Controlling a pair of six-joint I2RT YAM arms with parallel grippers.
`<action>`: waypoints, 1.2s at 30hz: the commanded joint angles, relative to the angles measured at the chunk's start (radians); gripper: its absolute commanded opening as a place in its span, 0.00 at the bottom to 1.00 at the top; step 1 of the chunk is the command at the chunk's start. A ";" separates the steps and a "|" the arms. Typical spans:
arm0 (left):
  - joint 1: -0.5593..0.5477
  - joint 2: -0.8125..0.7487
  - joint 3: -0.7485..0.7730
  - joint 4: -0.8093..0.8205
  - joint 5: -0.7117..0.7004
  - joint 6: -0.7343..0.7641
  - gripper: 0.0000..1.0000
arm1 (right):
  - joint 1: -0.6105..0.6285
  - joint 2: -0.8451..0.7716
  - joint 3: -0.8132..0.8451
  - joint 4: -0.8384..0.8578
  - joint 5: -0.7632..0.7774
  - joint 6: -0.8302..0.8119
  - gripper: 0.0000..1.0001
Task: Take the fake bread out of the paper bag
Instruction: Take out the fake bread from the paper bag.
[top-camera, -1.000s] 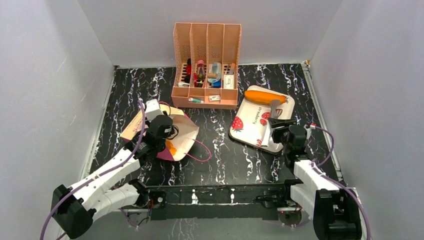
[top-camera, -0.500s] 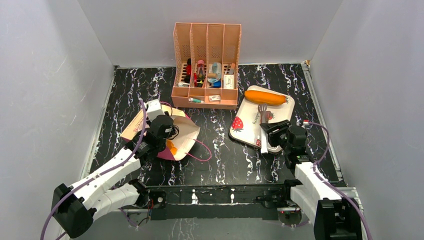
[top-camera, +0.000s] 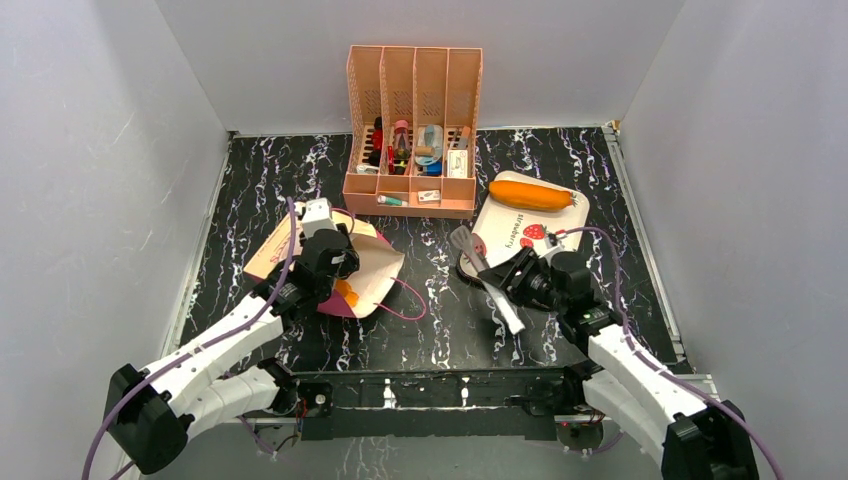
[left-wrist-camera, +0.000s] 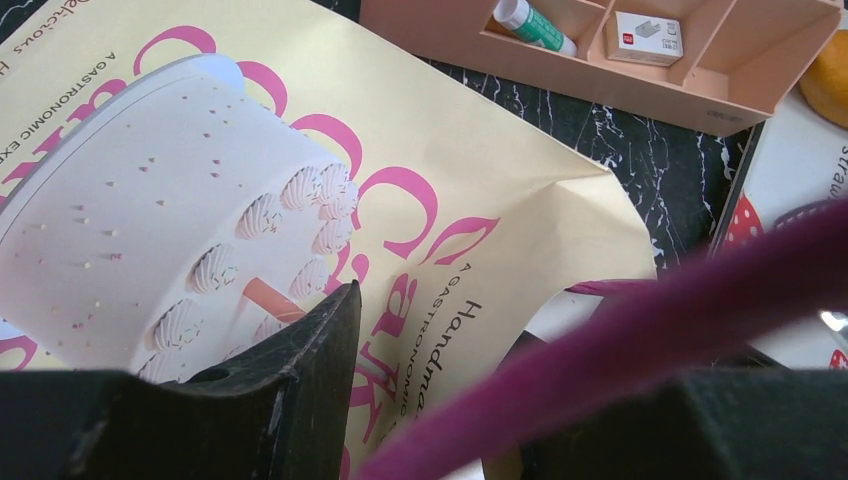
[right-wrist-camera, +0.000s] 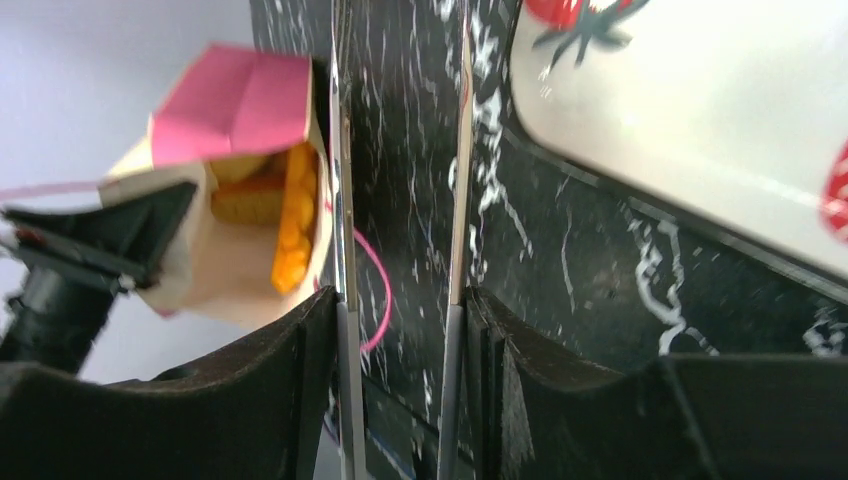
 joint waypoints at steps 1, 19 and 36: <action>0.008 0.011 -0.009 0.023 0.040 0.027 0.41 | 0.119 -0.021 0.098 -0.005 -0.036 -0.048 0.43; 0.013 0.017 -0.032 0.041 0.073 0.024 0.41 | 0.509 0.178 0.236 0.060 -0.010 -0.050 0.43; 0.013 -0.030 -0.054 0.071 0.125 0.024 0.41 | 0.591 0.455 0.311 0.268 -0.062 0.008 0.45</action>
